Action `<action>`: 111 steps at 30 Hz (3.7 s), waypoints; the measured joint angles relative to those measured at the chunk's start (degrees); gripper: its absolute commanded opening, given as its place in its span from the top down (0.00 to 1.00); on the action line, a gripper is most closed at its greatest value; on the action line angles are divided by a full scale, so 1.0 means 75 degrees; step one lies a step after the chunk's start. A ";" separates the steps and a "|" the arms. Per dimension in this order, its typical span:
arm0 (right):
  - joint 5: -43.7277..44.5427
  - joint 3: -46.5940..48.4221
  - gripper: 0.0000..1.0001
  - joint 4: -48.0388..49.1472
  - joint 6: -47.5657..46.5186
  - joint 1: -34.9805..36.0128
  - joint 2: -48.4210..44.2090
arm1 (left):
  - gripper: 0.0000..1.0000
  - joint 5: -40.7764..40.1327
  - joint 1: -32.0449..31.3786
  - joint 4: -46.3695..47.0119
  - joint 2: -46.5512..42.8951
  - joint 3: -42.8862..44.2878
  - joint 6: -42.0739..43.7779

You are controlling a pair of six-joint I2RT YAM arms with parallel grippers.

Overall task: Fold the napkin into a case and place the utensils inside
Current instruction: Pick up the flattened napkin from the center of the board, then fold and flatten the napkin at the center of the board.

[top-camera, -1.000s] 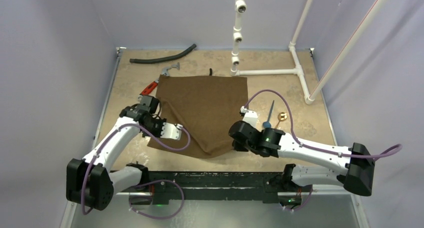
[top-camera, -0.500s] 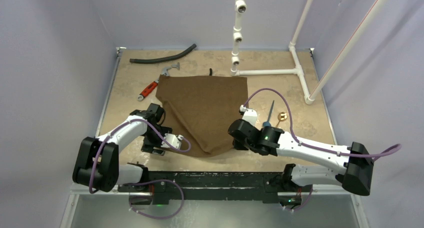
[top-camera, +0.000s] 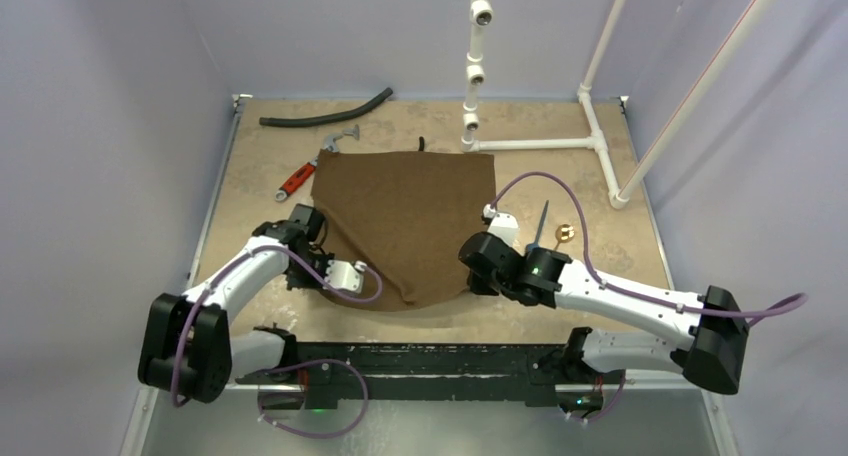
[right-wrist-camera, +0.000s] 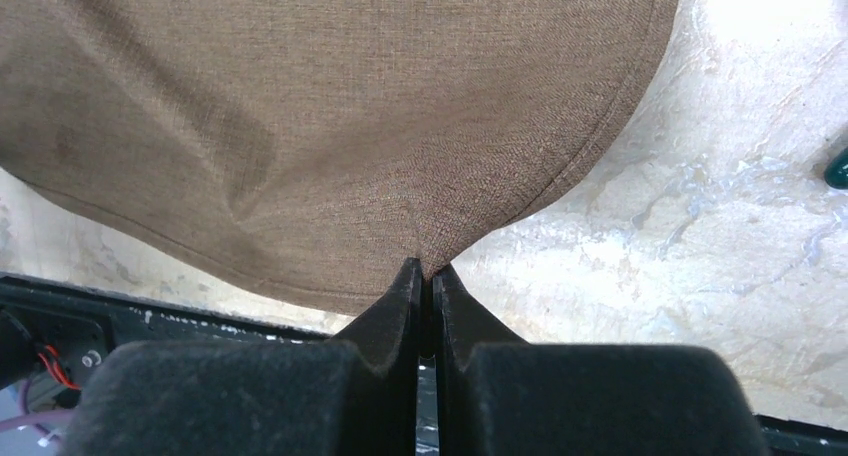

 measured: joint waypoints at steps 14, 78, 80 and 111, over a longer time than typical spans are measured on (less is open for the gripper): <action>-0.0446 0.0000 1.00 -0.1090 -0.0178 -0.0041 -0.1451 | 1.00 0.0420 0.0000 -0.2894 -0.1276 0.1903 -0.0283; 0.0134 0.3576 0.79 0.2084 -0.4127 -0.3771 0.5149 | 0.61 -0.4030 -0.0417 0.3733 0.4940 0.4750 -0.5482; 0.0134 0.3663 0.65 0.2116 -0.4170 -0.3777 0.5275 | 0.40 -0.4106 -0.0417 0.3748 0.5001 0.4724 -0.5555; -0.0149 0.1513 0.27 0.2707 -0.3896 -0.3952 0.3561 | 0.28 -0.1565 -0.0207 0.1445 0.3162 0.3080 -0.4383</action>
